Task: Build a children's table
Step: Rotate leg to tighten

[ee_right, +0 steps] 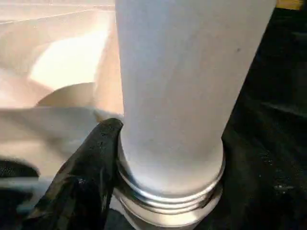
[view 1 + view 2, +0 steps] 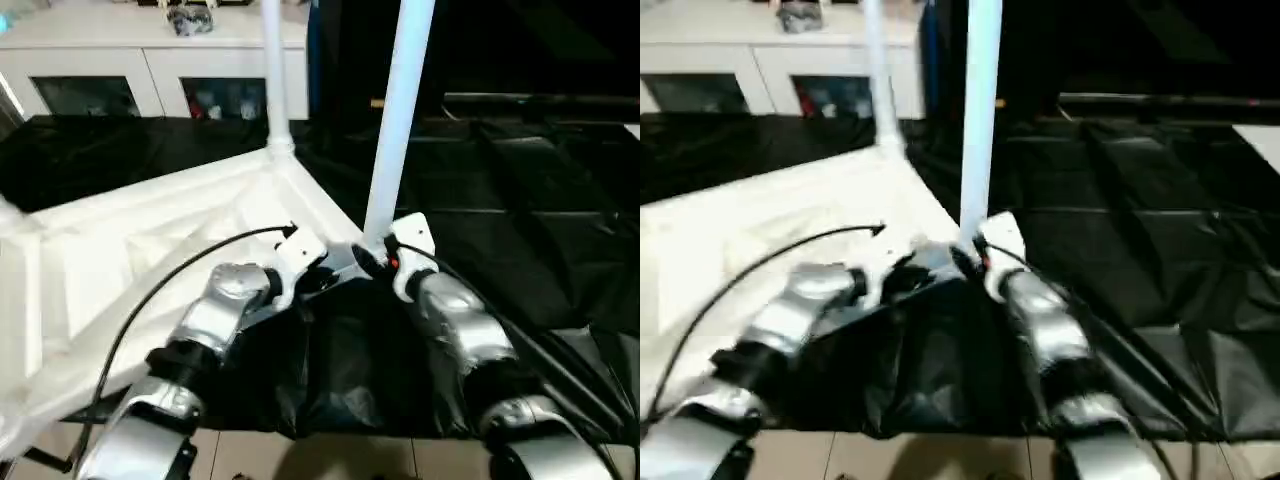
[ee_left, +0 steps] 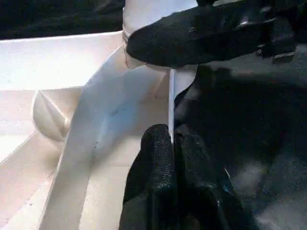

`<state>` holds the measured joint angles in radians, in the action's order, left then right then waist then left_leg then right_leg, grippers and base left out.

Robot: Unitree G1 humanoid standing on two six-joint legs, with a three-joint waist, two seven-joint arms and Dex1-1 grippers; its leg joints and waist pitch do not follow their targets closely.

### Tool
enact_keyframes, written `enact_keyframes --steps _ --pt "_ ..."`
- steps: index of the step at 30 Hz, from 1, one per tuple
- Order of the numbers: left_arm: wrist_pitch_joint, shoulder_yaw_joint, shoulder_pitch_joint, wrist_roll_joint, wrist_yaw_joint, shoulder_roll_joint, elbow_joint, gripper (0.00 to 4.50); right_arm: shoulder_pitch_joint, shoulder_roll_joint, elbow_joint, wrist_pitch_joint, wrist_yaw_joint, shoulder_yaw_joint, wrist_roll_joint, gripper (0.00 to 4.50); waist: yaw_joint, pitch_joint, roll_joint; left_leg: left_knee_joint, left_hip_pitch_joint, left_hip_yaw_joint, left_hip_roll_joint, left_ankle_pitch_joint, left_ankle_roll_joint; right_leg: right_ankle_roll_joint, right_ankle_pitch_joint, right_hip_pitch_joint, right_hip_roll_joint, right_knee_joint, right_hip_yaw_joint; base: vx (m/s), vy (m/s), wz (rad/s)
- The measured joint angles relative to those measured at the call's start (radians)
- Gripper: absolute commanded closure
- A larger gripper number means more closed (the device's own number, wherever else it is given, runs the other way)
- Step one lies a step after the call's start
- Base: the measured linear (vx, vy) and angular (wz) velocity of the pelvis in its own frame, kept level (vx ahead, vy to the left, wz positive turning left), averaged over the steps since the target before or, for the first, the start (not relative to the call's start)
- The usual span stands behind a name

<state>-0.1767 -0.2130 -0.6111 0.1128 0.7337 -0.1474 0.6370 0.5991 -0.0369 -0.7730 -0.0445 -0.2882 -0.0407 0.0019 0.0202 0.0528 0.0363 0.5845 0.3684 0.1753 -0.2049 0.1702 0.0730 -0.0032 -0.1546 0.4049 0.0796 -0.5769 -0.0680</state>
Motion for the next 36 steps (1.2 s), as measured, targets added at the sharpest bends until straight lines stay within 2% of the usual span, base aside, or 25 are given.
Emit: enact_keyframes --steps 2,3,8,13,21,26,27,29,32,36 --pt "0.000 -0.001 -0.006 0.000 -0.006 0.004 0.003 4.50 0.017 0.007 -0.030 0.021 0.020 0.005 0.000 1.78 0.001 0.000 0.001 0.000 0.001 0.000 0.000 0.000 0.000 0.000 0.000 0.001 0.000 0.000 0.000 0.000 0.000 0.00" --pt "0.000 -0.001 -0.007 0.000 -0.006 0.004 0.003 4.50 0.020 0.008 -0.037 0.028 0.021 0.005 0.001 1.22 0.002 0.000 0.001 -0.001 0.001 0.000 0.000 0.000 0.000 0.000 0.001 0.001 0.000 -0.001 0.000 0.000 0.000 0.00" --pt "0.002 -0.002 -0.008 -0.001 0.023 -0.001 -0.006 4.50 0.021 0.007 -0.039 0.047 0.001 0.011 0.000 0.80 0.012 0.000 0.002 -0.005 0.001 0.000 -0.001 0.000 0.000 -0.006 0.004 0.001 -0.001 -0.002 0.000 0.000 0.000 0.00" --pt "0.038 -0.021 -0.007 -0.022 0.147 -0.047 -0.015 4.50 0.013 -0.065 -0.040 0.099 -0.159 -0.034 -0.008 0.80 0.019 -0.001 0.005 -0.008 0.003 0.001 -0.001 0.000 0.000 -0.006 0.003 0.003 -0.001 -0.002 -0.001 0.000 0.000 0.00" --pt "0.098 -0.040 0.023 -0.079 0.343 -0.124 -0.035 4.50 -0.075 -0.199 0.104 0.137 -0.498 -0.103 0.030 0.80 0.031 0.000 0.006 -0.005 0.004 0.001 -0.001 0.000 0.000 -0.006 0.004 0.002 -0.001 -0.002 0.000 0.000 0.000 0.00" --pt "0.129 -0.050 0.024 -0.097 0.458 -0.161 -0.030 4.50 -0.134 -0.278 0.220 0.082 -0.700 -0.125 0.092 0.80 0.045 0.001 0.006 -0.005 0.005 0.002 -0.002 0.000 0.000 -0.007 0.004 0.001 -0.001 -0.003 0.000 0.000 0.000 0.00" --pt "0.134 -0.050 0.024 -0.098 0.475 -0.165 -0.028 4.50 -0.137 -0.287 0.230 0.069 -0.729 -0.127 0.102 1.04 0.046 0.001 0.006 -0.005 0.005 0.002 -0.002 0.000 0.000 -0.007 0.004 0.001 -0.001 -0.003 0.000 0.000 0.000 0.00" --pt "0.142 -0.050 0.024 -0.102 0.497 -0.170 -0.027 4.50 -0.147 -0.300 0.260 0.046 -0.768 -0.133 0.115 1.04 0.049 0.001 0.006 -0.004 0.006 0.002 -0.002 0.000 0.000 -0.007 0.004 0.001 -0.001 -0.003 0.000 0.000 0.000 0.00" --pt "0.153 -0.067 0.024 -0.113 0.529 -0.182 -0.026 4.50 -0.163 -0.330 0.298 0.025 -0.826 -0.149 0.122 1.40 0.058 0.001 0.005 -0.003 0.006 0.002 -0.002 0.000 0.000 -0.006 0.004 0.001 -0.001 -0.003 0.001 0.000 0.000 0.00" --pt "0.157 -0.071 0.025 -0.114 0.545 -0.189 -0.027 4.50 -0.163 -0.336 0.308 0.010 -0.844 -0.154 0.122 1.65 0.063 0.001 0.005 -0.003 0.006 0.002 -0.002 0.000 0.000 -0.006 0.004 0.001 -0.001 -0.003 0.001 0.000 0.000 0.00"
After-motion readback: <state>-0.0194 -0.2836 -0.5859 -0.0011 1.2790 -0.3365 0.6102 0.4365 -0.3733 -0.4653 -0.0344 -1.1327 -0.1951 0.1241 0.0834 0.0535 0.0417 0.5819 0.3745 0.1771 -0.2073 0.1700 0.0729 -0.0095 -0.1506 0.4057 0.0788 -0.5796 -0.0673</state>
